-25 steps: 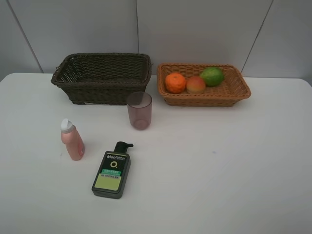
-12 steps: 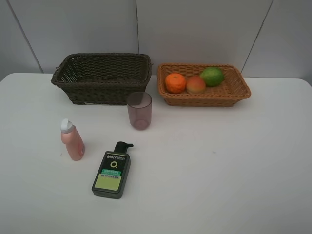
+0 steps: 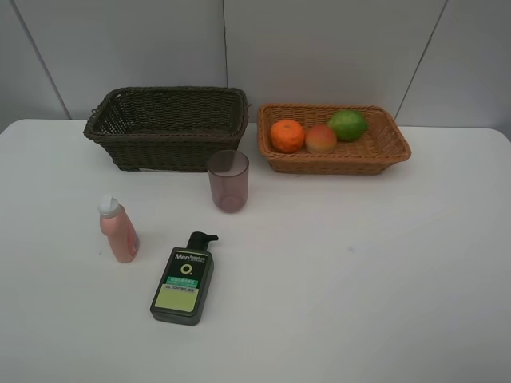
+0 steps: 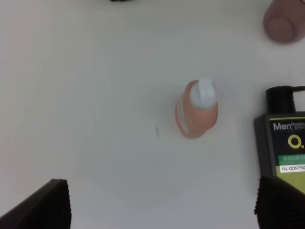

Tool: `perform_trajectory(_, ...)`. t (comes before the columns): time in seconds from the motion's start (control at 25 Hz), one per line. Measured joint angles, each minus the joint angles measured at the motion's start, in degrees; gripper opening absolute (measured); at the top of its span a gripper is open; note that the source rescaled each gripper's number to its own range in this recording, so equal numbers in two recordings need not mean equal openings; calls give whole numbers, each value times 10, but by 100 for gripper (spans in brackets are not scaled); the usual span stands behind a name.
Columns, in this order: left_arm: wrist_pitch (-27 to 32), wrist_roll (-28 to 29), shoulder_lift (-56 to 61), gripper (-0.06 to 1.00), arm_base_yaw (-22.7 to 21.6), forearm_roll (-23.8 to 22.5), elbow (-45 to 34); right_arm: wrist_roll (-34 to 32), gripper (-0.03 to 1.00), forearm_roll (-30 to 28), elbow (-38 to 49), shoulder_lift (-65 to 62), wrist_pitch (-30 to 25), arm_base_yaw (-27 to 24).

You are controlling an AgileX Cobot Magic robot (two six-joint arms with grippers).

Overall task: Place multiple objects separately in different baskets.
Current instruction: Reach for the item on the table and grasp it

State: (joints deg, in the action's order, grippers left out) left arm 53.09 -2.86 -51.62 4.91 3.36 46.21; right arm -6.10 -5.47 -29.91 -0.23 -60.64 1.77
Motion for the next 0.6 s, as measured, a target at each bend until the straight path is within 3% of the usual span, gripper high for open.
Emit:
perform_trajectory(0.28, -8, 55, -231, 100, 49, 7, 85, 0, 86, 0, 0, 0, 0, 0)
perform_trajectory(0.6, -59, 117, -333, 100, 82, 10, 88, 0, 86, -1, 0, 0, 0, 0)
